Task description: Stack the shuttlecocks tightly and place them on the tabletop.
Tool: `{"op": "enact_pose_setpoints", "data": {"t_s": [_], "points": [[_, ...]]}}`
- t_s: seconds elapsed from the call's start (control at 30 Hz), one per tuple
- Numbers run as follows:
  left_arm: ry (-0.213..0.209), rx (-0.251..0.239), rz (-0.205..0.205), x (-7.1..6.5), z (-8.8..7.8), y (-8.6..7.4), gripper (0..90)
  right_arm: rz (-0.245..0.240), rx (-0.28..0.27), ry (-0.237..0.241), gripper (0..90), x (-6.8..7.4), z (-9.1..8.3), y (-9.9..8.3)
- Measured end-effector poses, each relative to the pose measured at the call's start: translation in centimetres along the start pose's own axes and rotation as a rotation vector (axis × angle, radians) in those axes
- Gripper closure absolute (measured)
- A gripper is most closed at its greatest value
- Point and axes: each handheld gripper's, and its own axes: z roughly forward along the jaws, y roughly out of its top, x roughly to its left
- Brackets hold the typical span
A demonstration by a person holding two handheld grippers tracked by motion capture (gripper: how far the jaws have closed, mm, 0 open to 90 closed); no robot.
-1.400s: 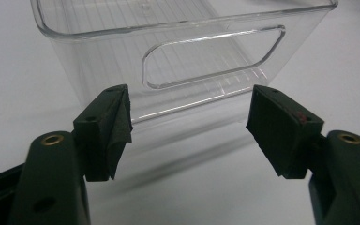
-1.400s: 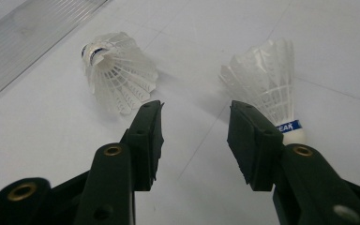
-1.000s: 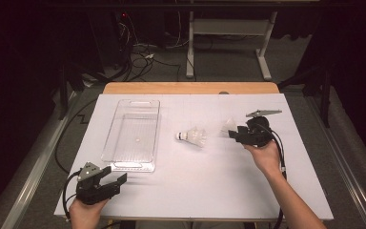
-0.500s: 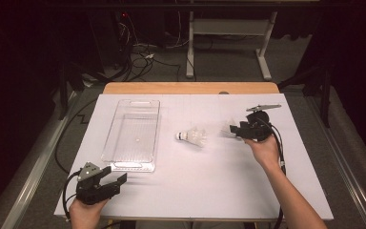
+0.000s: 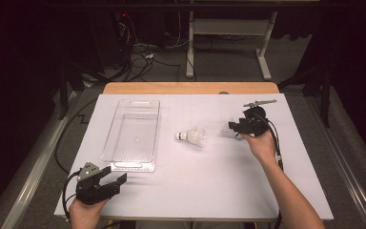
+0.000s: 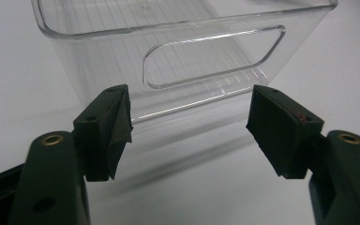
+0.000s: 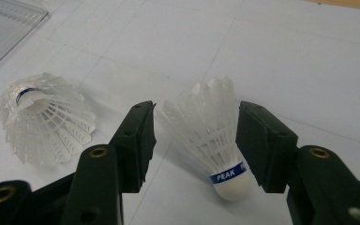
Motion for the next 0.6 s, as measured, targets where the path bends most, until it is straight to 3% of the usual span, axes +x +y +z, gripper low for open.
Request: {"op": "enact_pose_setpoints", "data": {"t_s": [0.6], "points": [[-0.003,0.001,-0.001,0.0,0.0,0.0,31.5,0.006,0.017,-0.022,48.0,0.1,1.4,2.0]]}}
